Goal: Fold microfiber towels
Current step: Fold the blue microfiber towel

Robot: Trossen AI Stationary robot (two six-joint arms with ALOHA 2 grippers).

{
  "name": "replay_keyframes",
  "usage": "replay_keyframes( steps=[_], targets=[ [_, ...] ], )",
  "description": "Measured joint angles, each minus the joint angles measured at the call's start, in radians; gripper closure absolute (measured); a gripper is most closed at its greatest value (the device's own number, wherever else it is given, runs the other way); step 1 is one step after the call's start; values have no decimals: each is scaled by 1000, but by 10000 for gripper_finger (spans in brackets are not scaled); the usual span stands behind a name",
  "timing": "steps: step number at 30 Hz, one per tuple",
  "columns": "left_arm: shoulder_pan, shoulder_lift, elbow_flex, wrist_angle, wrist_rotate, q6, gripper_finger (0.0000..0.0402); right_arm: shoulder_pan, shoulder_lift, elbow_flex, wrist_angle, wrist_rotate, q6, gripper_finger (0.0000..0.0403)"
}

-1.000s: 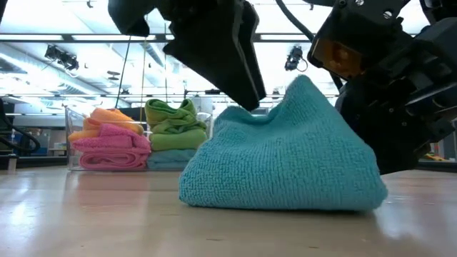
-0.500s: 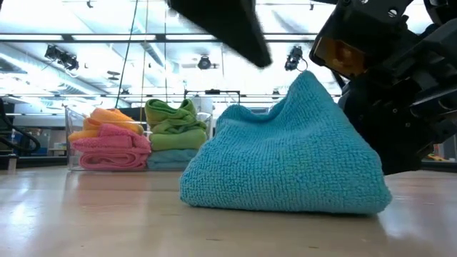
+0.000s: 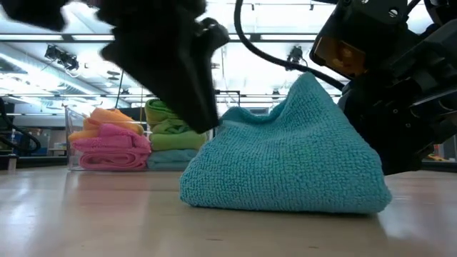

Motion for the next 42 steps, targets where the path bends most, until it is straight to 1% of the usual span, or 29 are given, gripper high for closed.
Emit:
replay_keyframes(
  steps=[3,7,12,15,20,24,27,31,34,37,39,42],
  targets=[
    [-18,-2,-3,-4,2,-4,317,0,0,0,0,0,-1,358],
    [-39,-35,-4,5,-8,31,338,3,0,0,1,4,-1,358],
    [-34,-57,-4,53,-13,74,361,4,0,0,0,10,-1,358],
    [-34,-59,-7,49,1,84,371,4,0,0,0,10,-1,358],
    [-44,-70,-101,126,10,78,386,4,0,0,0,11,-12,358],
    [-49,-119,-228,312,32,84,392,6,0,0,-1,14,-11,358],
    [-45,-167,-352,498,56,102,387,11,0,0,-5,24,-11,358],
    [-33,-219,-502,779,57,113,376,11,-1,0,-9,28,-6,358],
    [-25,-211,-588,1000,55,118,370,11,-1,0,-10,30,-7,358],
    [-21,-174,-630,1155,46,111,359,11,-1,0,-9,34,-7,358],
    [-21,-144,-635,1201,21,113,343,11,-1,0,-11,35,-4,358],
    [-21,-106,-612,1222,-10,134,304,10,-1,0,-11,36,-3,358]
  ],
)
